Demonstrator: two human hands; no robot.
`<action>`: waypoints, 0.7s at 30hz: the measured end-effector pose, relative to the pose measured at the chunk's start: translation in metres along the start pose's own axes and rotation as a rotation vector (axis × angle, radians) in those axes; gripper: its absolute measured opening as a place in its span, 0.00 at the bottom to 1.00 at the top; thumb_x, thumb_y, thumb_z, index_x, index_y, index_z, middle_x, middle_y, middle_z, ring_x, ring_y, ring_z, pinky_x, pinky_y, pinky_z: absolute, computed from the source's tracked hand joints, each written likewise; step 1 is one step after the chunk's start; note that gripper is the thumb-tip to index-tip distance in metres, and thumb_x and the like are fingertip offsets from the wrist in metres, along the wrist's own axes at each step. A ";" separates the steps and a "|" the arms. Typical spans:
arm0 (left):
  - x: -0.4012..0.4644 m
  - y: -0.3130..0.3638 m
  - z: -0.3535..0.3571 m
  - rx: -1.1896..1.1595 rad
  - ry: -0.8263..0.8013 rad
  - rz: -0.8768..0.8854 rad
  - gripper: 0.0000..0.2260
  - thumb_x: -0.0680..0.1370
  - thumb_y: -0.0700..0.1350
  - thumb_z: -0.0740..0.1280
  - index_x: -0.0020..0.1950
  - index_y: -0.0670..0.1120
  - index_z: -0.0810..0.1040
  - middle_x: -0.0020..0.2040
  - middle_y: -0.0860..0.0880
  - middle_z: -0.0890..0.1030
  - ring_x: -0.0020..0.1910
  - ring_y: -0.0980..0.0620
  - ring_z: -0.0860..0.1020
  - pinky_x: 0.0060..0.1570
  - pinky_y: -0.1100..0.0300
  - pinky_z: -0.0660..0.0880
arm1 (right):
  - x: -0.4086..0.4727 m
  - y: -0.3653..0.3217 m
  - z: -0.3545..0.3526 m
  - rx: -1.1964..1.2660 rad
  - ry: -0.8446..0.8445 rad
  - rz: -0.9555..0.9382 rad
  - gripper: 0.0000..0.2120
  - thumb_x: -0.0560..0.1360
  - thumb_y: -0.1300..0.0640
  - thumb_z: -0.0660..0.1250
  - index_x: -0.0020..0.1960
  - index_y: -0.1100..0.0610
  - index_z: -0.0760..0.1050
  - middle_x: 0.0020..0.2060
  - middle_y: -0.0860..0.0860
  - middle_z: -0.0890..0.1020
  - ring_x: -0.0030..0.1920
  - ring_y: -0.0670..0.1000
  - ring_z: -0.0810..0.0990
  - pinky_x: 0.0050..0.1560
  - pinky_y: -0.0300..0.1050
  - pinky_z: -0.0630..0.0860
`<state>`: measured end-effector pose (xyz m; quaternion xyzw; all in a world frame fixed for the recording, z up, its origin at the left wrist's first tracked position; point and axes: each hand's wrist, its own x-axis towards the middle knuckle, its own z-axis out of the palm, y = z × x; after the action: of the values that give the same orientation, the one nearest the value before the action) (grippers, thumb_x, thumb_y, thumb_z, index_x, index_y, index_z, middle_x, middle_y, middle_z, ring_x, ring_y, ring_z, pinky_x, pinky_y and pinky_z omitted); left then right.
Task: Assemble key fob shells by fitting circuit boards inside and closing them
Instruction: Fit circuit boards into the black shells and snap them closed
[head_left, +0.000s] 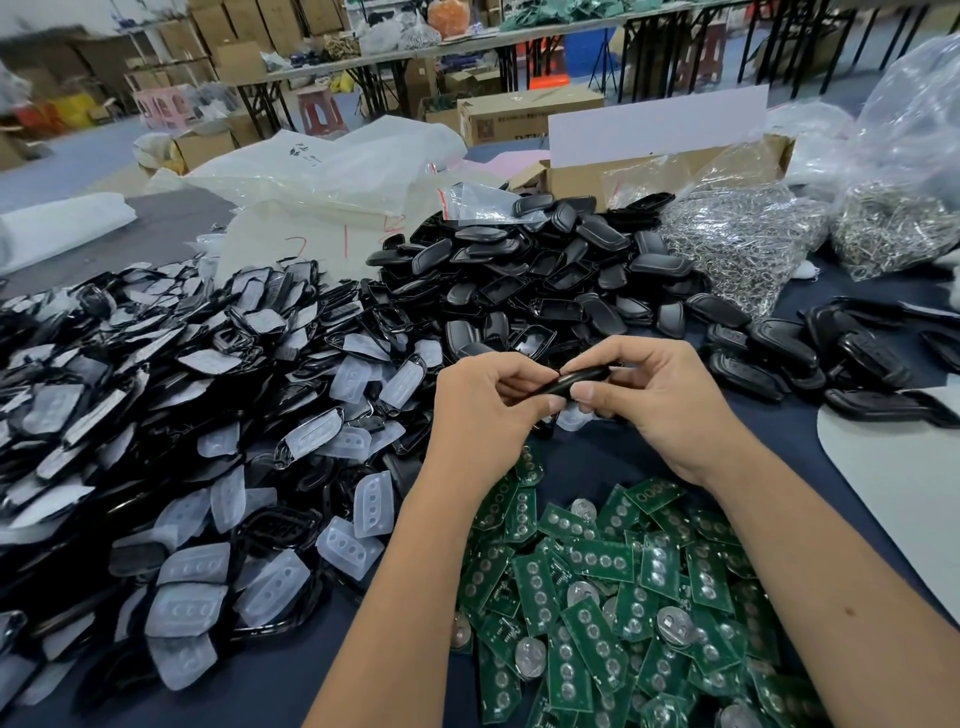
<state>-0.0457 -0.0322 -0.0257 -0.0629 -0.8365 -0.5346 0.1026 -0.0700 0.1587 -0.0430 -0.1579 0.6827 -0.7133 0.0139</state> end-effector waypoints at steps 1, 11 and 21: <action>0.000 0.000 0.000 -0.001 -0.005 0.006 0.09 0.70 0.36 0.80 0.47 0.47 0.88 0.41 0.53 0.86 0.42 0.55 0.84 0.47 0.60 0.82 | 0.000 0.000 0.000 0.002 -0.007 0.000 0.09 0.73 0.70 0.76 0.52 0.62 0.85 0.38 0.59 0.85 0.37 0.50 0.82 0.41 0.39 0.79; 0.000 -0.005 0.000 0.031 0.004 0.043 0.09 0.70 0.34 0.80 0.46 0.43 0.86 0.42 0.52 0.84 0.40 0.57 0.82 0.45 0.63 0.81 | 0.000 -0.002 0.004 -0.251 -0.016 -0.098 0.08 0.77 0.66 0.75 0.50 0.53 0.86 0.35 0.47 0.85 0.35 0.47 0.82 0.40 0.39 0.77; -0.001 -0.005 0.006 0.063 0.070 0.083 0.22 0.70 0.38 0.80 0.57 0.58 0.79 0.40 0.56 0.84 0.41 0.59 0.83 0.44 0.64 0.81 | 0.002 0.001 0.010 -0.372 0.038 -0.168 0.14 0.74 0.62 0.78 0.57 0.50 0.84 0.47 0.47 0.86 0.44 0.53 0.86 0.49 0.58 0.84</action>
<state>-0.0465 -0.0292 -0.0329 -0.0758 -0.8453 -0.5054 0.1558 -0.0693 0.1489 -0.0436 -0.2007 0.7873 -0.5763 -0.0881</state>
